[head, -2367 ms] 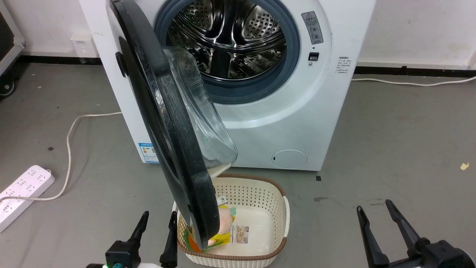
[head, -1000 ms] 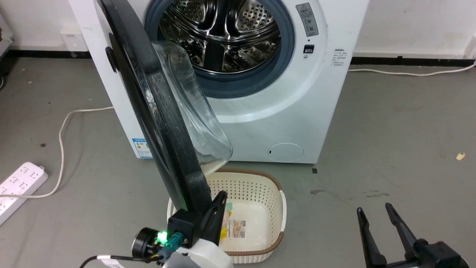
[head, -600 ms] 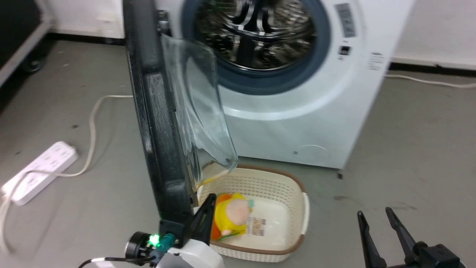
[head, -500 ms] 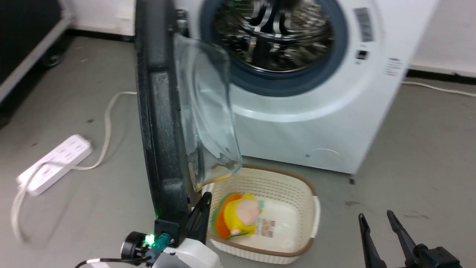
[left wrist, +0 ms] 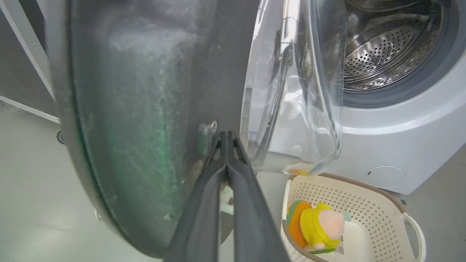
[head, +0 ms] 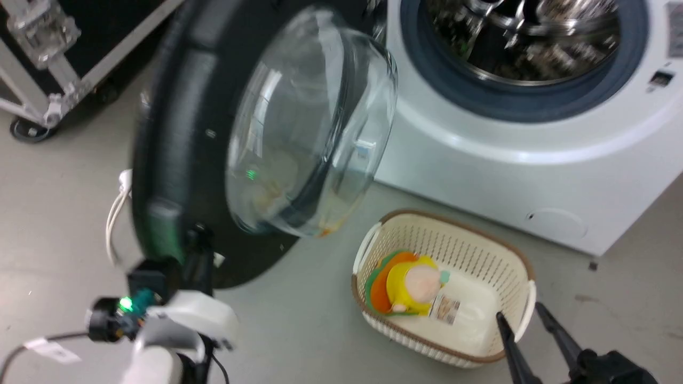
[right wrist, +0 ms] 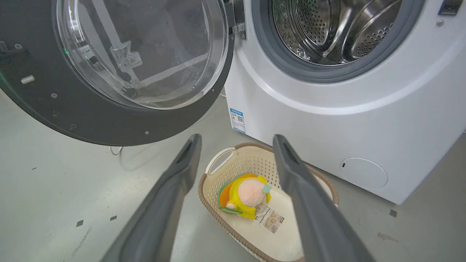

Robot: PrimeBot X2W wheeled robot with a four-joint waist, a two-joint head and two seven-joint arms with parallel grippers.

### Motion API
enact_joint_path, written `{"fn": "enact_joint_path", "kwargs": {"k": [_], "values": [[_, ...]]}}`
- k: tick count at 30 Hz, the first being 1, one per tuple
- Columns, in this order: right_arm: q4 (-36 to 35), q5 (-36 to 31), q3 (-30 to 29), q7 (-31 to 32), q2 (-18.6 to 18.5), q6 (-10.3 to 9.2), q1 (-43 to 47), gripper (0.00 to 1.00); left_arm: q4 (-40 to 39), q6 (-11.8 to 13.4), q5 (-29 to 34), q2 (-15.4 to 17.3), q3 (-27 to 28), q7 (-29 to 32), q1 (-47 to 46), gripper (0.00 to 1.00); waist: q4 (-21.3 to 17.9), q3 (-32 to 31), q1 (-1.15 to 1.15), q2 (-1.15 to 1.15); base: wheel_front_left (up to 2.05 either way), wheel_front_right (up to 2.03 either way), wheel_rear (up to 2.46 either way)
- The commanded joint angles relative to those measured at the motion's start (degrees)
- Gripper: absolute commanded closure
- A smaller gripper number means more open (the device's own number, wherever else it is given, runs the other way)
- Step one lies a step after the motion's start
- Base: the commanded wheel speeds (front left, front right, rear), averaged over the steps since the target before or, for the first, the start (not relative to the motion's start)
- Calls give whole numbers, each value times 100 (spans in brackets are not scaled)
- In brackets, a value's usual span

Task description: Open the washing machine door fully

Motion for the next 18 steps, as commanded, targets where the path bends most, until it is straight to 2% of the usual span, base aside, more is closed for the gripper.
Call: {"fn": "enact_joint_path", "kwargs": {"k": [1,10,12,13,18], "values": [[14,4,15,2,-69,5,-155,0,49,-9,-48,52,68,-25,-157,100,113,274,-1,0,0,0,0],[-189,-9,-1,146,-348,5,-375,0,804,-61,-415,720,825,-98,-895,100,-73,969,-1,0,0,0,0],[-238,-10,-18,179,-402,5,-392,0,1013,-115,-476,920,972,-161,-1077,100,-115,1069,-1,0,0,0,0],[-317,-15,-65,234,-456,5,-424,0,1332,-191,-560,1171,1152,-271,-1342,100,-176,1207,-1,0,0,0,0],[-398,-46,-143,289,-509,5,-460,0,1926,-363,-664,1417,1268,-463,-1785,100,-225,1324,-1,0,0,0,0]]}}
